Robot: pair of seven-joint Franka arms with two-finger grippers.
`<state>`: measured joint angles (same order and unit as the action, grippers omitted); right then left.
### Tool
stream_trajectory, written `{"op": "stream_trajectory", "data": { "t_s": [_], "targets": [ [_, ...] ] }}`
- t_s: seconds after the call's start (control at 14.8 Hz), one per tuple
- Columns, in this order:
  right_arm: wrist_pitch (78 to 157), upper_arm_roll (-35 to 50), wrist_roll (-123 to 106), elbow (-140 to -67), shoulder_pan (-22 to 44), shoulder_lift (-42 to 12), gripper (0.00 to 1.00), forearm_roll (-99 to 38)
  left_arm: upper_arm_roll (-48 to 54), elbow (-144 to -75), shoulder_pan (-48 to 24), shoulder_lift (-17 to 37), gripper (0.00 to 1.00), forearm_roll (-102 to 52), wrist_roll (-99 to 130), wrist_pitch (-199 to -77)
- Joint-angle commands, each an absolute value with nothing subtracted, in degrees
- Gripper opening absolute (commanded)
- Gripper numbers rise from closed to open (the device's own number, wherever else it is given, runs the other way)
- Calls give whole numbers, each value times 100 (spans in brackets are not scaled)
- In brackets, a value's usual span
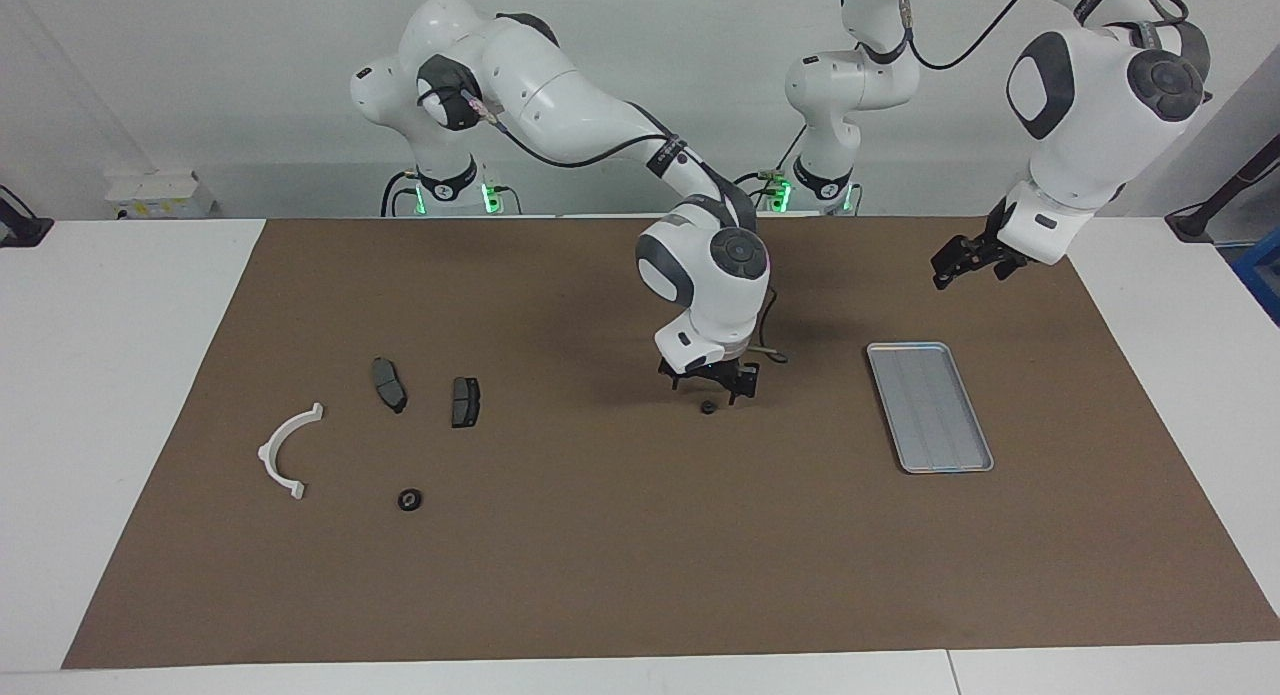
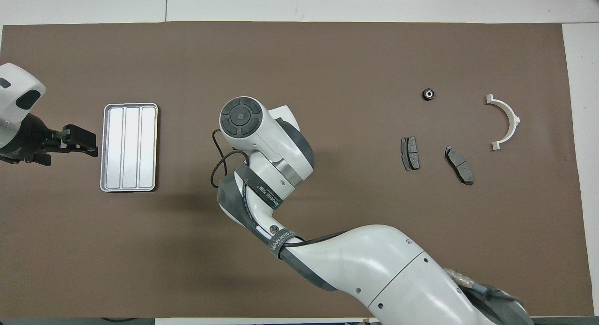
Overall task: Place bearing gear from tray to pile
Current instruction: 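Grasp the second bearing gear at the table center with the right gripper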
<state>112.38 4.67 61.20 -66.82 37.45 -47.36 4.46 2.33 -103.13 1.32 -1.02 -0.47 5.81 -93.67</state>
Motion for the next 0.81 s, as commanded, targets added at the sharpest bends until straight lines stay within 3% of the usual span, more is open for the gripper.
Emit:
{"op": "stream_trajectory", "data": {
  "t_s": [0.0,0.13,0.54,0.61,0.74],
  "targets": [
    [11293,439,6179,-6495,3779,-4904,100,606,290,-10564,237,-343,100,9,439,-9369],
    [11312,457,6179,-6513,3779,-4896,96,659,290,-10573,237,-334,100,9,431,-9448],
    [11426,457,6188,-6539,3779,-4896,57,615,299,-10512,229,-334,100,9,492,-9466],
    [11434,457,6188,-6548,3779,-4896,49,615,290,-10512,237,-343,100,9,492,-9475],
    [11426,457,6188,-6548,3771,-4887,24,615,299,-10503,229,-343,100,9,501,-9475]
  ]
}}
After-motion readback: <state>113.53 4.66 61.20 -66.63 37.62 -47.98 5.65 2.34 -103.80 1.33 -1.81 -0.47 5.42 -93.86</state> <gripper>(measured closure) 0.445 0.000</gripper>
